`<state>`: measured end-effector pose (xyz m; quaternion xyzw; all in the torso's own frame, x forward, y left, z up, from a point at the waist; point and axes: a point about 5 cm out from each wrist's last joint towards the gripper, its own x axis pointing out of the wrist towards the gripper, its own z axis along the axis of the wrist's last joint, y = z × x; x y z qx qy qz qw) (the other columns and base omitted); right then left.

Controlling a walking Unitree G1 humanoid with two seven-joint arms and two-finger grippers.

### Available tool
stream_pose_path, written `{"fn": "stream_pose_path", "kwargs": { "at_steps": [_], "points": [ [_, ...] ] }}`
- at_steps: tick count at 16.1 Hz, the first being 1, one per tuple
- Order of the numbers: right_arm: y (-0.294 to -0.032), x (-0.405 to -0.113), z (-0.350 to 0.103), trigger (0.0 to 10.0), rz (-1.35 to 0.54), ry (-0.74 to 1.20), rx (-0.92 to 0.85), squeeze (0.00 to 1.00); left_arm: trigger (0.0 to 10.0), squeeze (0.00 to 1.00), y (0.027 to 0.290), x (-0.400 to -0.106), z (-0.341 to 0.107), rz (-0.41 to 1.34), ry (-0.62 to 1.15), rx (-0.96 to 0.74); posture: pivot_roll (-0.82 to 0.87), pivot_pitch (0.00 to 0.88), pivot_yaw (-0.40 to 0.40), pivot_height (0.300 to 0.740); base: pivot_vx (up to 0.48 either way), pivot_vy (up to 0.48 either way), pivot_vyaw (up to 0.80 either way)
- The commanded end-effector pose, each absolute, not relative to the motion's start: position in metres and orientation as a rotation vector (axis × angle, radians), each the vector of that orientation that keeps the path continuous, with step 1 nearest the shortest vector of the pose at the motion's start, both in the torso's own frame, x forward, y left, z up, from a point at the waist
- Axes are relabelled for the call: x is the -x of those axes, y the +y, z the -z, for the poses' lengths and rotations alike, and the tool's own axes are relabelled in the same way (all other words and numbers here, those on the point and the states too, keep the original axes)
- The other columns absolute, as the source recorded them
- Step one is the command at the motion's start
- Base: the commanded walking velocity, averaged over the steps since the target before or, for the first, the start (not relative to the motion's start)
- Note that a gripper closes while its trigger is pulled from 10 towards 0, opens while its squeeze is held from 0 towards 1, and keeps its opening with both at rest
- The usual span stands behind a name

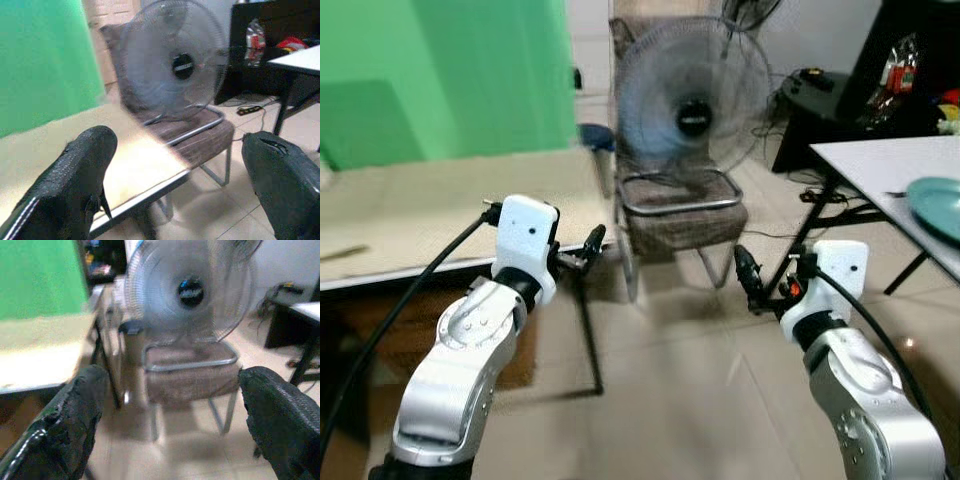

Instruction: Setting the table

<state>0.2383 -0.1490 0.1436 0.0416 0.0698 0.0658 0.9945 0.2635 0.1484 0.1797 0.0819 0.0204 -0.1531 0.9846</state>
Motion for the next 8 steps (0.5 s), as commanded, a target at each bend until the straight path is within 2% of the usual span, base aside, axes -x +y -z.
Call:
{"fn": "stream_pose_path", "kwargs": {
  "at_steps": [1,8],
  "points": [
    [-0.1436,-0.2398,-0.1476,10.0,-0.151,0.122,-0.081,1.0,10.0,0.0,0.1521,-0.2639,-0.1825,0.288,0.031,-0.169,0.05,0.0,-0.025,0.74,0.0,0.0,0.0],
    [-0.15,-0.2432,-0.1486,10.0,-0.101,0.1,-0.08,1.0,10.0,0.0,0.1543,-0.2681,-0.1819,0.242,0.031,-0.181,0.04,0.0,-0.024,0.74,0.0,0.0,0.0]
  ]
}}
